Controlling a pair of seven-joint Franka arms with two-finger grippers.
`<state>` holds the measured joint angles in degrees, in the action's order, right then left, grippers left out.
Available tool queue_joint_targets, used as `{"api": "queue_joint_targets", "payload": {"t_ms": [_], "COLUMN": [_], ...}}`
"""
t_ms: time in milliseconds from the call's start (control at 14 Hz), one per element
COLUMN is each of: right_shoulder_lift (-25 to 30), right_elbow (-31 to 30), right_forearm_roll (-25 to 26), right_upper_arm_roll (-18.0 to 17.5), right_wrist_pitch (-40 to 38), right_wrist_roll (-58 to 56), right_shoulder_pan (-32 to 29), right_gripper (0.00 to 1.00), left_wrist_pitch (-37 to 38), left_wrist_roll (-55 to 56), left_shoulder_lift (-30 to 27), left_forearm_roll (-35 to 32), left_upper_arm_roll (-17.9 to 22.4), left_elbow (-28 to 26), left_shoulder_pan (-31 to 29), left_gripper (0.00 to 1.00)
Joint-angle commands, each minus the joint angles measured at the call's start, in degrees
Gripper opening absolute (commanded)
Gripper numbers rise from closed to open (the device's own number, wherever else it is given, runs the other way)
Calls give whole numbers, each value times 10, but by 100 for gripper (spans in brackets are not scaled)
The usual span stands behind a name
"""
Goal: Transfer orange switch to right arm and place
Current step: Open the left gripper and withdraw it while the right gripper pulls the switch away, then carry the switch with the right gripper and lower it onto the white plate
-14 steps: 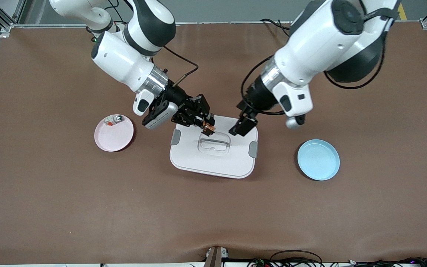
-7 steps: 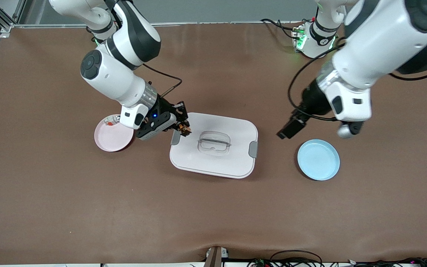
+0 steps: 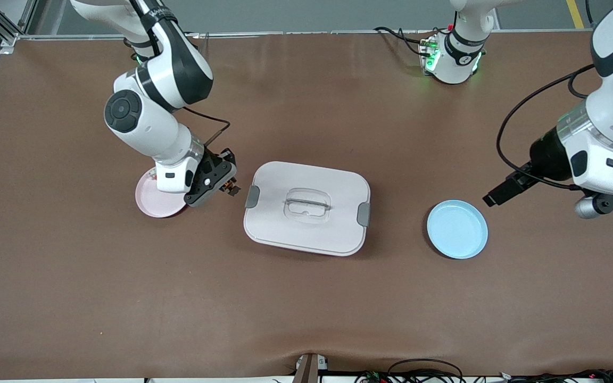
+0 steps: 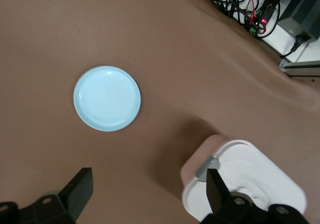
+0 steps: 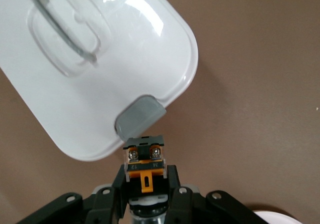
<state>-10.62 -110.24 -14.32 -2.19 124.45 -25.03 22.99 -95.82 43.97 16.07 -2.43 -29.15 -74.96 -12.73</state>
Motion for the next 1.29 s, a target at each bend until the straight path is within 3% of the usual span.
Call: {"api": "queue_joint_targets", "payload": {"t_ms": [0, 143, 573, 1218], "right_shoulder_lift": [59, 80, 102, 115], "right_elbow": [-69, -101, -161, -307], "right_forearm_roll": [21, 51, 55, 55], "right_upper_arm_roll": [-7, -7, -8, -7], "right_wrist_pitch": [-1, -1, 26, 199], "right_wrist_roll": [-83, -122, -296, -451], "right_shoulder_pan": [-29, -39, -87, -145], "right_gripper": [0, 0, 0, 0], "left_wrist_pitch": [16, 19, 43, 70], "left_wrist_roll": [-50, -89, -215, -323], "left_shoulder_lift": [-10, -11, -19, -52], "left_forearm_roll": [-42, -57, -67, -65], "left_upper_arm_roll": [-4, -3, -3, 4], "left_elbow": [-6, -6, -6, -8], "left_shoulder_pan": [-9, -13, -58, -84], "left_gripper": [100, 100, 100, 100]}}
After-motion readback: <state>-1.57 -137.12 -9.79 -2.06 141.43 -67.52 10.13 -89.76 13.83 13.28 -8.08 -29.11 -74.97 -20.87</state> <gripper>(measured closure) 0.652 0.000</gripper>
